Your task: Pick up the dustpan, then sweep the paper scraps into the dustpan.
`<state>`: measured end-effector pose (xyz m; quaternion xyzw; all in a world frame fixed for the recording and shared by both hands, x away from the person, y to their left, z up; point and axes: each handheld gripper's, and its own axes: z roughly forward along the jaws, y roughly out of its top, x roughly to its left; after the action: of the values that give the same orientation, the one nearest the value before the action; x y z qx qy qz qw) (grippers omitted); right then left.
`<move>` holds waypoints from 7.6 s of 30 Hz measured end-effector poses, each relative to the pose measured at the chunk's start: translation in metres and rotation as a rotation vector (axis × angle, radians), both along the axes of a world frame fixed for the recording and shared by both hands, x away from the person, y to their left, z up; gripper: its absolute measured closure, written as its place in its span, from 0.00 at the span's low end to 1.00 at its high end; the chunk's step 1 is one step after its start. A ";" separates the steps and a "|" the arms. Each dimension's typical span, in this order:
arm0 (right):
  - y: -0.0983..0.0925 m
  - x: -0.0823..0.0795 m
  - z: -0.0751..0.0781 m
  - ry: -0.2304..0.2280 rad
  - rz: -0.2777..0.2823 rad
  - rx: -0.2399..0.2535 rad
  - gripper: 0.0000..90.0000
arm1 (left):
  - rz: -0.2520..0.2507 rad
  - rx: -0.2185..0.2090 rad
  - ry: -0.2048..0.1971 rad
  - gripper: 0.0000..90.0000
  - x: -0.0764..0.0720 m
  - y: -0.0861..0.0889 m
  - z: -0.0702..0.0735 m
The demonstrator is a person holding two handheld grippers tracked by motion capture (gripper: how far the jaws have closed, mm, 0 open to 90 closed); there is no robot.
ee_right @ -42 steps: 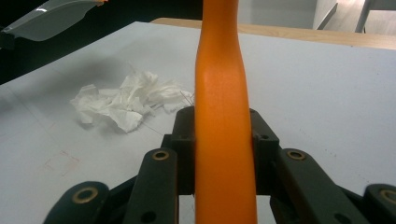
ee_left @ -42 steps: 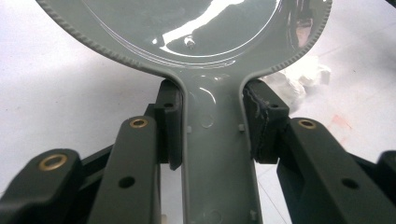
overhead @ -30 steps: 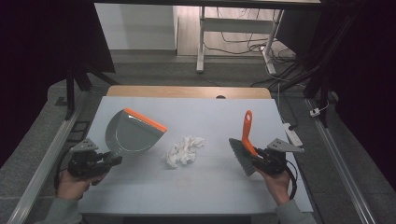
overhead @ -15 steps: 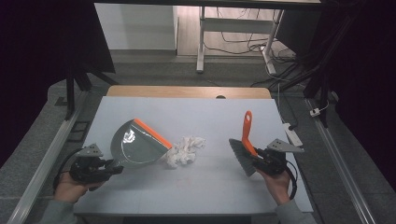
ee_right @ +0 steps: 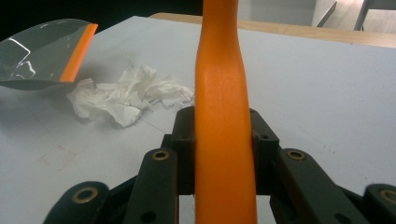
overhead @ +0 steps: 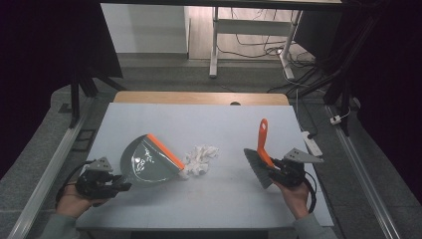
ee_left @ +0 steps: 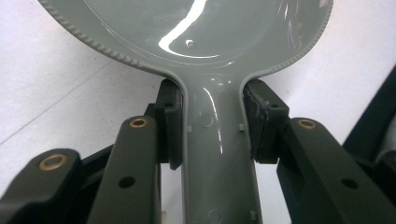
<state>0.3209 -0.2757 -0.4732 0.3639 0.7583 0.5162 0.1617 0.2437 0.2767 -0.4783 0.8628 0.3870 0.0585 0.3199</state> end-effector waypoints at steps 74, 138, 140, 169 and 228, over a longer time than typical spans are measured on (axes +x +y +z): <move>0.114 0.100 0.015 0.020 -0.008 -0.104 0.77 | -0.121 0.051 0.140 0.68 -0.006 0.005 -0.022; 0.203 0.109 -0.020 0.123 0.110 -0.264 0.78 | -0.119 0.034 0.161 0.68 0.002 -0.004 -0.028; 0.205 0.108 -0.020 0.124 0.117 -0.265 0.78 | -0.118 0.034 0.162 0.68 0.002 -0.004 -0.028; 0.247 0.081 -0.021 0.129 0.261 -0.257 0.77 | -0.120 0.029 0.164 0.68 0.003 -0.006 -0.029; 0.292 0.087 -0.026 0.193 0.258 -0.254 0.78 | -0.111 0.009 0.164 0.68 0.005 -0.007 -0.033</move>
<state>0.4076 0.0160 -0.4991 0.2881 0.8696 0.3955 0.0656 0.2488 0.2700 -0.5113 0.8862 0.3631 -0.0286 0.2862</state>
